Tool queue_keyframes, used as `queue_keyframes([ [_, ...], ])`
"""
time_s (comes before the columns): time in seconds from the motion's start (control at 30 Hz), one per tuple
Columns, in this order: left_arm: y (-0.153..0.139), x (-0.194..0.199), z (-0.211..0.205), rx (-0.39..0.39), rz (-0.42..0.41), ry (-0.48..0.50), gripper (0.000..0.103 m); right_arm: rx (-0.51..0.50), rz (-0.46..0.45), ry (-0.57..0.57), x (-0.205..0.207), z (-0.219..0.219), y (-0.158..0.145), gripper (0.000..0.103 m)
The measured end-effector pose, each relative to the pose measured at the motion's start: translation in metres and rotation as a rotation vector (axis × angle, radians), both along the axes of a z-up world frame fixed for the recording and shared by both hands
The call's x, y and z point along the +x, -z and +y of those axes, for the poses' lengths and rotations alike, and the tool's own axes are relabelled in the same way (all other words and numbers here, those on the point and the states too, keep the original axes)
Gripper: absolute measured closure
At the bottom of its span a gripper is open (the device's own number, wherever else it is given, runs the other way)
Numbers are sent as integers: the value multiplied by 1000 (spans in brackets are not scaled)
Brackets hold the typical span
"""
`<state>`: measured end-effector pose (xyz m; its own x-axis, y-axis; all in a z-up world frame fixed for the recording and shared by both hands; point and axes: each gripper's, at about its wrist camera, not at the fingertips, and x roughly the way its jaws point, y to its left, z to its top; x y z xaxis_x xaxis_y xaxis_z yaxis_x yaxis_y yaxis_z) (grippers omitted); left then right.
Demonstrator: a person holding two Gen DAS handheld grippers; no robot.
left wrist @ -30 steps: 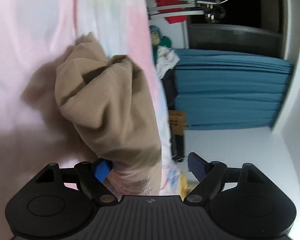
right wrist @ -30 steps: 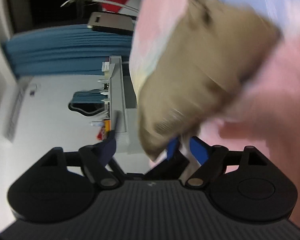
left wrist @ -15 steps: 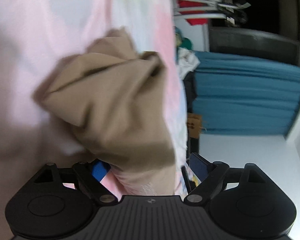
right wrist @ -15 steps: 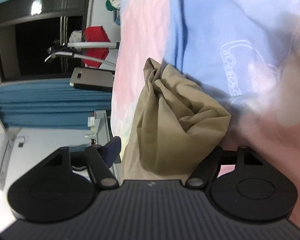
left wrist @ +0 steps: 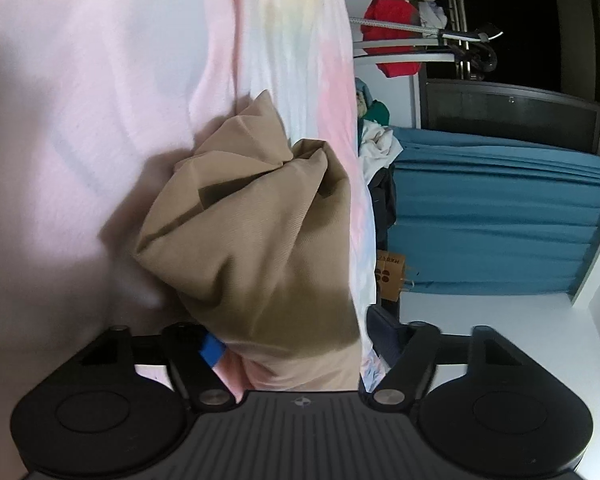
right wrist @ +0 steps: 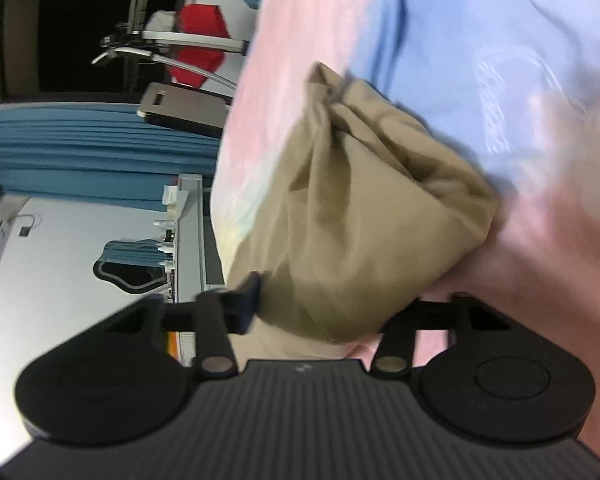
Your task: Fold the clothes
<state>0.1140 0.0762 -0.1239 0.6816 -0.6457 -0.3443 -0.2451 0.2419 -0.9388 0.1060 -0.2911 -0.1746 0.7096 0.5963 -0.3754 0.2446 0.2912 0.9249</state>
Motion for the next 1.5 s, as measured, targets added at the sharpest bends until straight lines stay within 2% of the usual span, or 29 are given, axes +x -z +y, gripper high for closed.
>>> queue_keyframes([
  [0.17, -18, -4, 1, 59, -45, 1, 52, -16, -55, 0, 2, -4, -10, 67],
  [0.27, -29, -4, -3, 66, -64, 0, 56, -16, -89, 2, 2, -7, -18, 69],
  [0.4, -49, -3, -10, 45, -91, -9, 58, 4, -148, 8, 1, -17, -33, 70],
  [0.53, -80, 14, -36, 53, -133, 10, 59, 24, -226, 55, 5, -38, -56, 72],
  [0.7, -121, 59, -103, 46, -192, 69, 59, -12, -315, 181, 15, -97, -85, 72],
  [0.87, -152, 128, -199, 73, -243, 173, 59, -54, -402, 313, 25, -158, -115, 72],
  [1.0, -164, 184, -275, 115, -285, 241, 59, -78, -431, 400, 48, -204, -112, 72],
  [1.13, -157, 217, -335, 173, -327, 301, 59, -111, -457, 475, 73, -244, -101, 72],
  [1.23, -136, 236, -366, 218, -334, 324, 59, -150, -454, 510, 95, -263, -87, 72],
  [1.37, -95, 245, -370, 246, -311, 360, 60, -193, -404, 509, 119, -272, -57, 72],
  [1.5, -67, 245, -359, 289, -293, 383, 60, -194, -334, 493, 127, -270, -31, 72],
])
